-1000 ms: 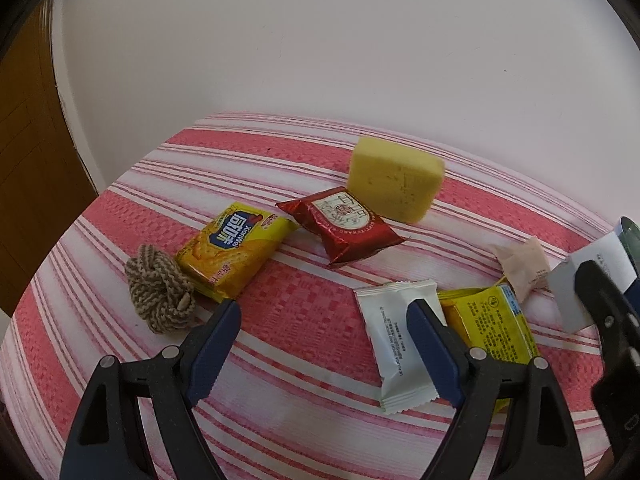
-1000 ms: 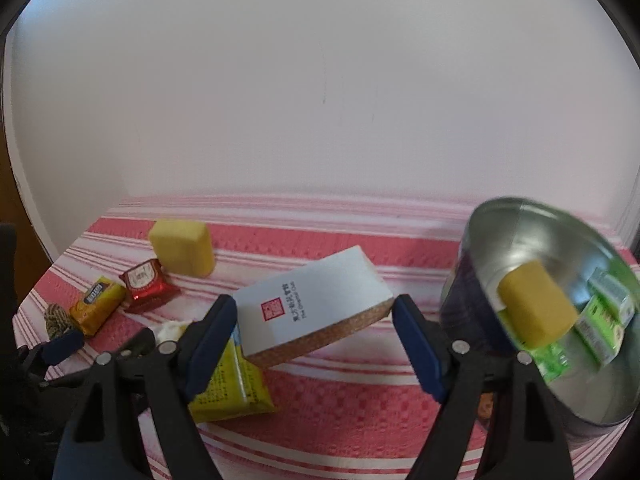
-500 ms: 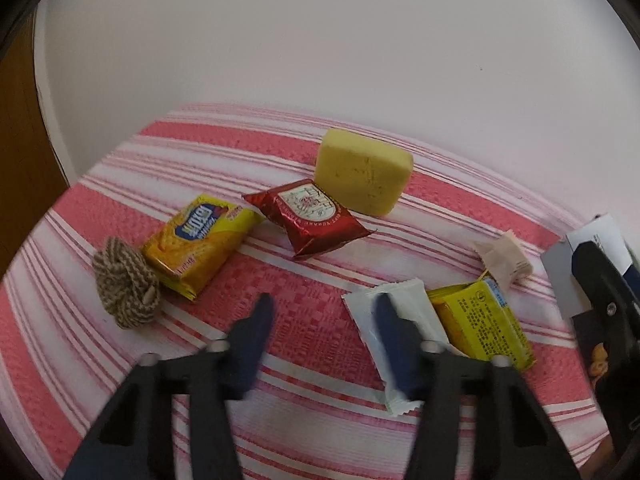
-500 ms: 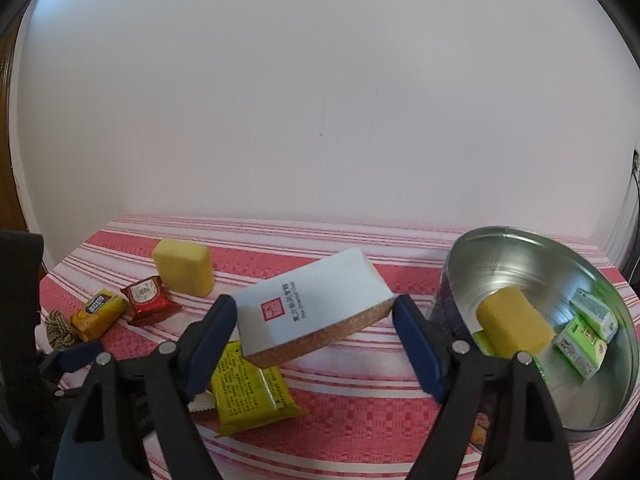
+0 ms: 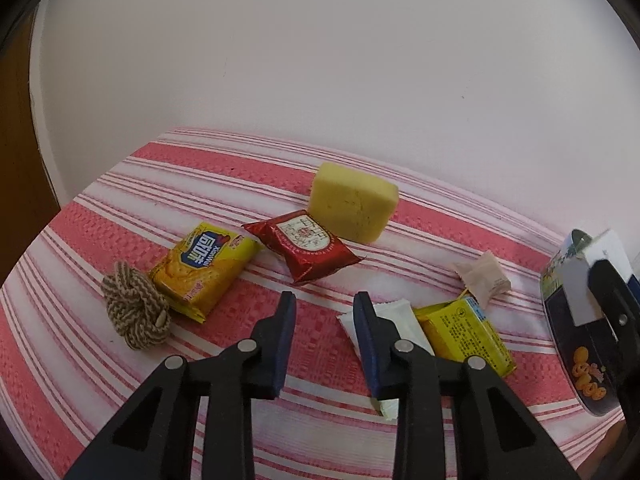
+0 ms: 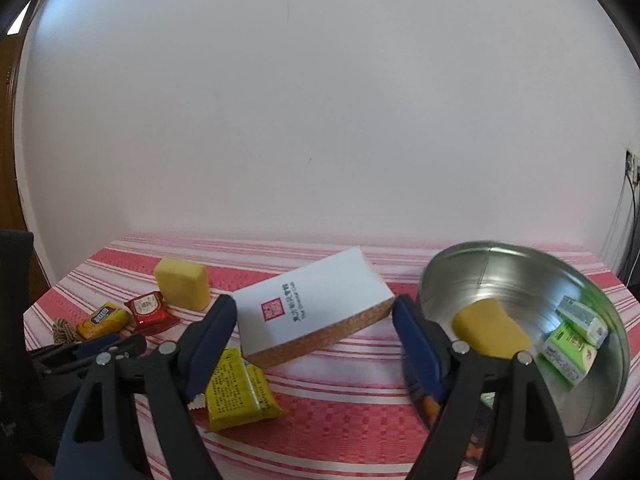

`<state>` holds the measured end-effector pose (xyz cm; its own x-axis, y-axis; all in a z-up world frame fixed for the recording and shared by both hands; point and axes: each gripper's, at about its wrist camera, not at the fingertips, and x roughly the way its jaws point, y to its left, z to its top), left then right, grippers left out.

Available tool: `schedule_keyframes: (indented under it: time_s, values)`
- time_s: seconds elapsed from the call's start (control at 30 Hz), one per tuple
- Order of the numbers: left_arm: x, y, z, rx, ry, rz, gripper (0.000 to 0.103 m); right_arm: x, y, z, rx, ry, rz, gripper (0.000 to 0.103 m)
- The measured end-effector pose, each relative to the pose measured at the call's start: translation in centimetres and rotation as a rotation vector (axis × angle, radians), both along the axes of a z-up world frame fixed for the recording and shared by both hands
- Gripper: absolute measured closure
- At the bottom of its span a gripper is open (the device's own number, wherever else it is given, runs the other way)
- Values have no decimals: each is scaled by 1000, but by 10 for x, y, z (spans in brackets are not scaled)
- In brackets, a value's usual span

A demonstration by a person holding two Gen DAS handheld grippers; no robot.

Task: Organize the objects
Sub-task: 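Grasp the white cork-based box with the right tool while the left grasps the white pastry packet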

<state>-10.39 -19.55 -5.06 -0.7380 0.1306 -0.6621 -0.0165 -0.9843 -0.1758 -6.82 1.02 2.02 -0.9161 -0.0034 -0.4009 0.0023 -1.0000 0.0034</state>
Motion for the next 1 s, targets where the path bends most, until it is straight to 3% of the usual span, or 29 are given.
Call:
schedule_keyframes:
  time_s: [0.07,0.1,0.17,0.33,0.43,0.63,1.0]
  values:
    - [1,3,2,70,-8,-15,70,5,1,2,19,21,-3,22]
    - [-2,3,3,116,-15,-44,63,7,0,2,34,31,-5,21]
    - [-2,8,2,134,-22,-76,50,8,1,3,45,36,-9,21]
    - [-5,44,-5,23,-64,-105,49,8,9,7,31,43,-24,21]
    - [-12,53,-13,-35,-117,-69,49,10,15,9,24,48,-41,21]
    - [-12,66,-13,-129,-132,-50,48,8,19,8,1,32,-43,21]
    - [-2,67,-15,-117,-125,0,60,10,19,7,-10,35,-44,21]
